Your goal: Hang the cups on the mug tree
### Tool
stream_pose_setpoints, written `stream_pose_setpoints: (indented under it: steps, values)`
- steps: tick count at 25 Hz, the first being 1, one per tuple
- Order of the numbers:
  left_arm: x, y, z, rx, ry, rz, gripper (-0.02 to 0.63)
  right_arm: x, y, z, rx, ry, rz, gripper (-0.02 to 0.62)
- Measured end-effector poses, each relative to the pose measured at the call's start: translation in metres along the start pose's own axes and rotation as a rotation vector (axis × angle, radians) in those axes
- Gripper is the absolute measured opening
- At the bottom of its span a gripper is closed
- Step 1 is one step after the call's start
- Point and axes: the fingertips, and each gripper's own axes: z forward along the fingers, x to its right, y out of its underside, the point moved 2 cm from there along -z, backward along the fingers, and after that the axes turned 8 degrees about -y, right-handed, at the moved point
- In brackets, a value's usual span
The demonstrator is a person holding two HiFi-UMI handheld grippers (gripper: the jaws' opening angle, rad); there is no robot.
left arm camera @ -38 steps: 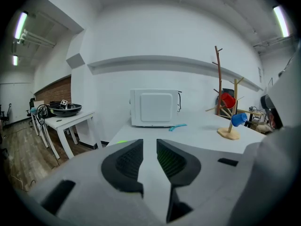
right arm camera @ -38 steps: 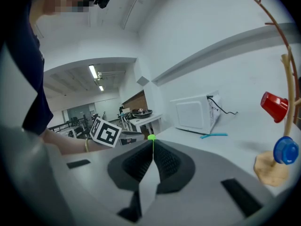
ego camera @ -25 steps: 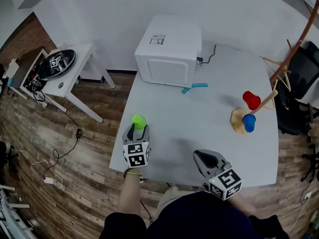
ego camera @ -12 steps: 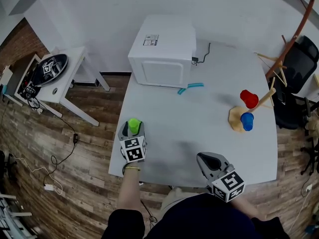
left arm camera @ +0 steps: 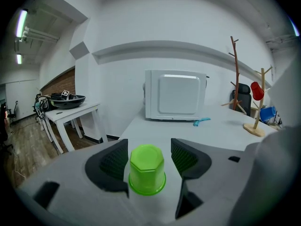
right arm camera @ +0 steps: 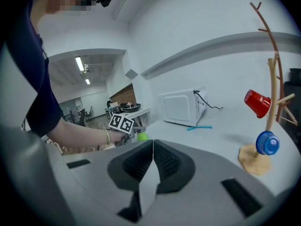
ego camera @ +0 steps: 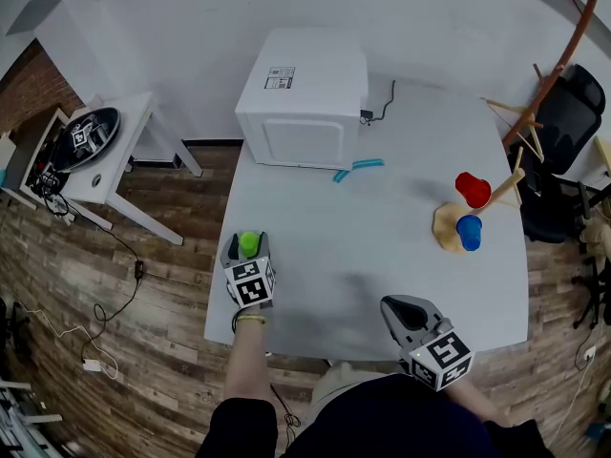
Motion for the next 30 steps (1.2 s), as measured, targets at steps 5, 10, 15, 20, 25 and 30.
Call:
stream_pose_setpoints:
  steps: [5, 10, 15, 20, 25, 30]
  values:
    - [0.000, 0.006, 0.002, -0.015, -0.010, -0.010, 0.270, 0.003, 0.001, -0.002, -0.001, 0.005, 0.007, 0.029]
    - [-0.002, 0.009, 0.004, -0.021, -0.027, -0.021, 0.253, 0.002, 0.004, -0.001, -0.011, -0.006, 0.016, 0.029]
    - [-0.006, 0.009, 0.003, -0.027, -0.034, -0.022, 0.242, 0.002, 0.004, 0.000, -0.009, -0.012, 0.020, 0.029]
    - [-0.007, 0.007, -0.001, -0.024, -0.037, -0.015, 0.241, 0.002, 0.001, 0.001, -0.001, -0.025, 0.015, 0.029]
    - [-0.005, 0.002, -0.009, -0.008, -0.031, -0.005, 0.241, -0.001, 0.000, 0.007, 0.008, -0.049, 0.012, 0.029]
    - [0.000, -0.002, -0.019, 0.011, -0.028, -0.015, 0.239, -0.007, -0.003, 0.011, 0.019, -0.079, -0.005, 0.029]
